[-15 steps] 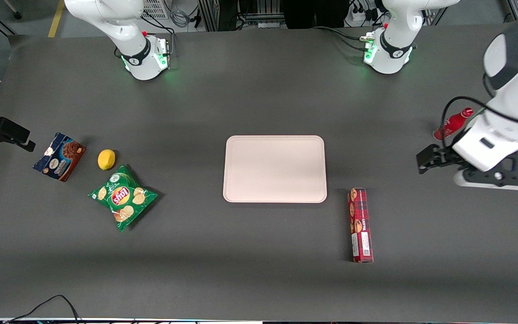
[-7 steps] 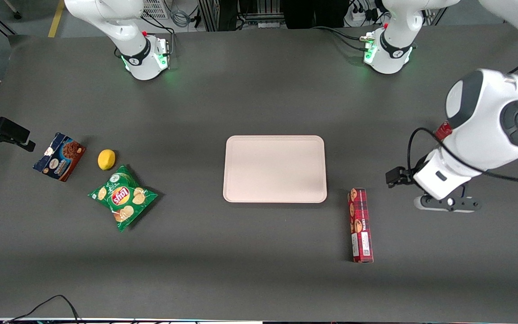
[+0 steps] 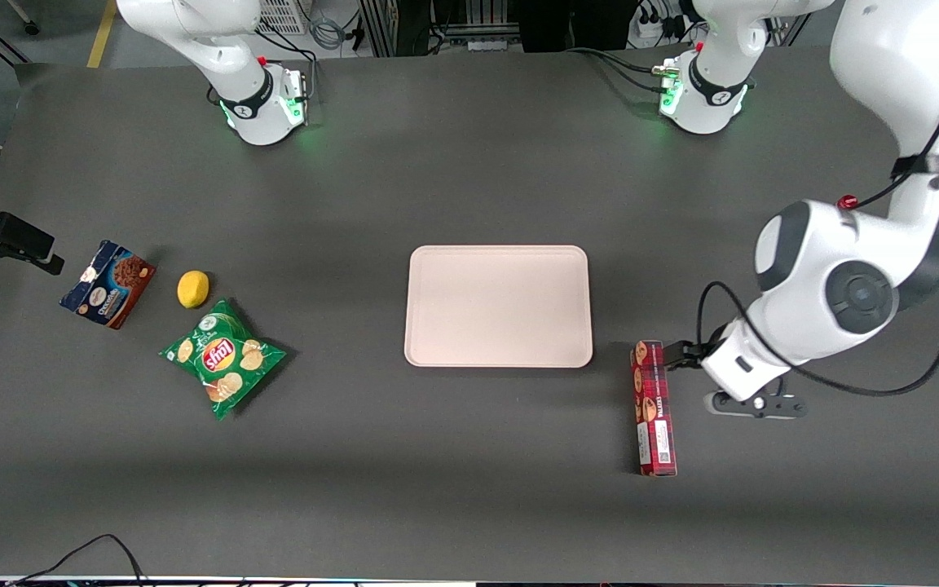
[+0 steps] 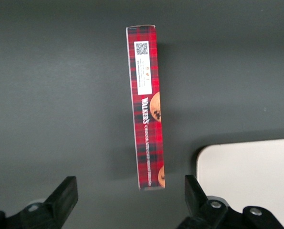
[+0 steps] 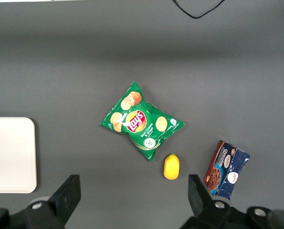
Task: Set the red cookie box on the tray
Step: 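Move the left gripper over the red tartan shortbread box, then lower the left gripper and close it on the shortbread box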
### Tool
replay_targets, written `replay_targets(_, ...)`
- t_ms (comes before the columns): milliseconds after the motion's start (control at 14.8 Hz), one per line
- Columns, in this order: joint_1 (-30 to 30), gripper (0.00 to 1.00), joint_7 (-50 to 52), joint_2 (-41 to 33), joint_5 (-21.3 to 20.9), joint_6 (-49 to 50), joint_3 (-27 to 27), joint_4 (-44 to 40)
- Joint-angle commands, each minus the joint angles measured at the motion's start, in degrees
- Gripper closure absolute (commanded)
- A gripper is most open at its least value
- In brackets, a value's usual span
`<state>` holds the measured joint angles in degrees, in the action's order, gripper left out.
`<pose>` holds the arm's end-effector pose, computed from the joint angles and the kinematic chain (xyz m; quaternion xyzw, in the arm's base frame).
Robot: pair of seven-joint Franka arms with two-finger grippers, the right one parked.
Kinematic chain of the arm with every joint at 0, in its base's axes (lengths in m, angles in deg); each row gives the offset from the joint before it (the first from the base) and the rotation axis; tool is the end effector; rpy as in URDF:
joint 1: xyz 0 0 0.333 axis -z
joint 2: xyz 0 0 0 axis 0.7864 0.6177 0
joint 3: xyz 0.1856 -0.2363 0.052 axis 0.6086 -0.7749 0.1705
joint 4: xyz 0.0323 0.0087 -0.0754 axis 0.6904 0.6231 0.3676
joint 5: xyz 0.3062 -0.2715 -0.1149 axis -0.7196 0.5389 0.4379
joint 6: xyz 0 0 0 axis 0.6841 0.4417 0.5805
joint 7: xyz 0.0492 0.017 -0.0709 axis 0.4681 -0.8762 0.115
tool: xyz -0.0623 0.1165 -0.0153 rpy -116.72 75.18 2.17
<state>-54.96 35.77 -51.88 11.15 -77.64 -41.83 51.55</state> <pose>0.6893 -0.1749 0.3199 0.9985 -0.0302 0.0016 0.0447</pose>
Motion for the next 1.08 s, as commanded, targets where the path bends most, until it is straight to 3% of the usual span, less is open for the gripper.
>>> replay_targets(0,1.1,0.0,8.5,4.9,-7.6,-2.9,-2.7,-1.7)
replay_targets(135,1.1,0.0,10.1,6.8,-11.8,-4.0,-3.9,-1.8)
replay_targets(676,1.2,0.0,9.2,13.1,-16.8,-12.4,-3.8,-1.9)
replay_targets(1014,1.2,0.0,9.1,16.2,-17.0,-15.9,-3.7,-2.0)
